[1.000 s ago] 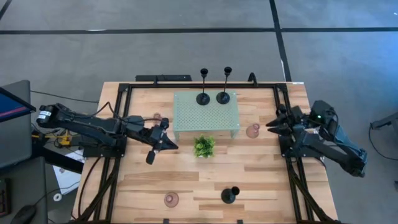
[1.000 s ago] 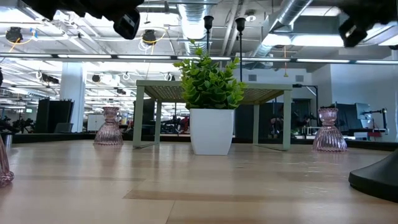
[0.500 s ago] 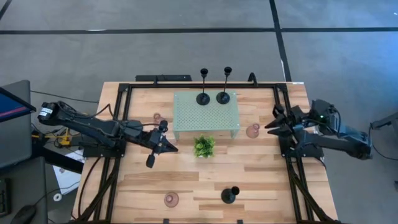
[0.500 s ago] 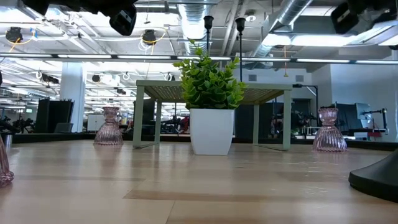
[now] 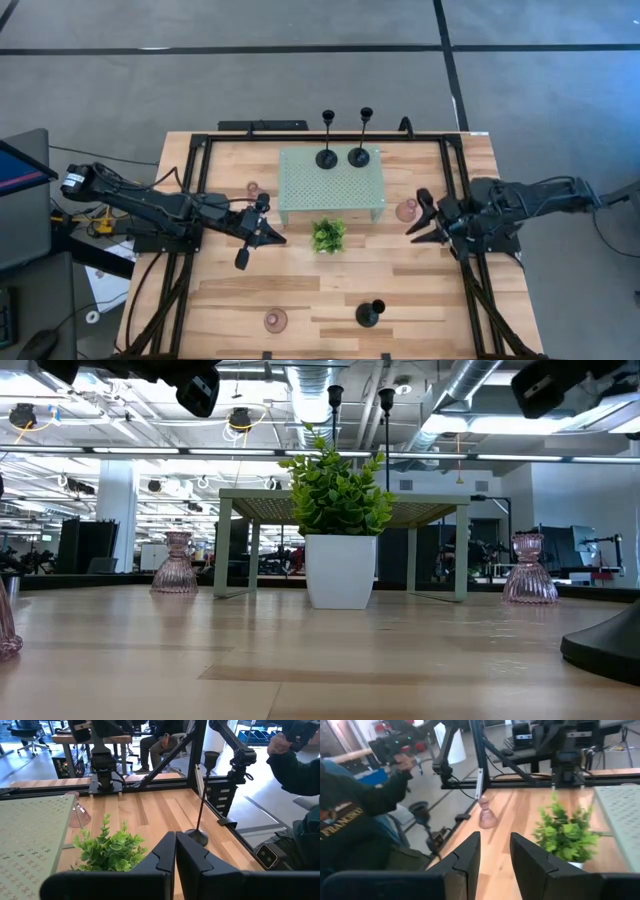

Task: Pick & Place candle stick holders
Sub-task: Put the black candle holder on the shelf

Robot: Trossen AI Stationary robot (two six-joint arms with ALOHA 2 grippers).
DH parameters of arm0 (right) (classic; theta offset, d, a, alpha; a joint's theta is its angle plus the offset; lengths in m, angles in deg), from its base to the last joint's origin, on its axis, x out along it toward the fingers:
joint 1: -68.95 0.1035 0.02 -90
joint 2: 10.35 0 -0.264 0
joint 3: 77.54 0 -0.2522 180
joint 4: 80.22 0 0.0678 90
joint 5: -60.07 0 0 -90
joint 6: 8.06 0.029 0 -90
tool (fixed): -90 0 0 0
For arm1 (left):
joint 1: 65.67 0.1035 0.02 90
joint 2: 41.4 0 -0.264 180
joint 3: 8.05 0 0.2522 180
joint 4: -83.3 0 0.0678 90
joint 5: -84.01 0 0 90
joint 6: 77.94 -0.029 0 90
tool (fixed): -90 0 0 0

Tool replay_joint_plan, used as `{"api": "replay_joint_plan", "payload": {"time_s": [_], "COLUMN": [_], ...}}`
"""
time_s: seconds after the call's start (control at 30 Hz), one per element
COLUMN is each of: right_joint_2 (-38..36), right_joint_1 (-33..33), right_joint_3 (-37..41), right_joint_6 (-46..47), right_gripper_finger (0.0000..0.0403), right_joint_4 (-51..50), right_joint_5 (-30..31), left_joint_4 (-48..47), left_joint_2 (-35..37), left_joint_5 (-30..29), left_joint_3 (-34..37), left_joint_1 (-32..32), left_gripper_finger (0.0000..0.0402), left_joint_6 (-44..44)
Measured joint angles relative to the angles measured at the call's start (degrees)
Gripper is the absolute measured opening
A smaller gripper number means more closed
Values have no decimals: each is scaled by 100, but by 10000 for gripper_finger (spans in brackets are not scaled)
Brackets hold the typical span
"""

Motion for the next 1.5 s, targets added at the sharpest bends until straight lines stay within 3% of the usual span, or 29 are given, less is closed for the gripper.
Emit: {"api": "replay_joint_plan", "payload": {"time_s": [0.17,0.4,0.7,1.2,1.33,1.5], "right_joint_2": [22,135,960,3511,4069,4885], "right_joint_1": [917,1903,2527,2751,2766,2766], "right_joint_3": [64,749,1270,1266,1266,1241], "right_joint_6": [154,365,512,917,956,963], "right_gripper_finger": [98,98,98,100,123,183], "right_joint_4": [-72,722,2176,3948,4562,5344], "right_joint_5": [1215,2109,2280,2297,2293,2291], "left_joint_4": [-2,-3,11,439,484,511], "left_joint_2": [-2,-2,-45,-740,-741,-741], "left_joint_5": [0,0,0,2,2,4], "left_joint_3": [0,0,0,-4,-4,-4], "left_joint_1": [0,0,1,0,-7,-57], "left_gripper_finger": [12,12,12,12,12,12], "left_joint_6": [0,0,2,20,20,22]}}
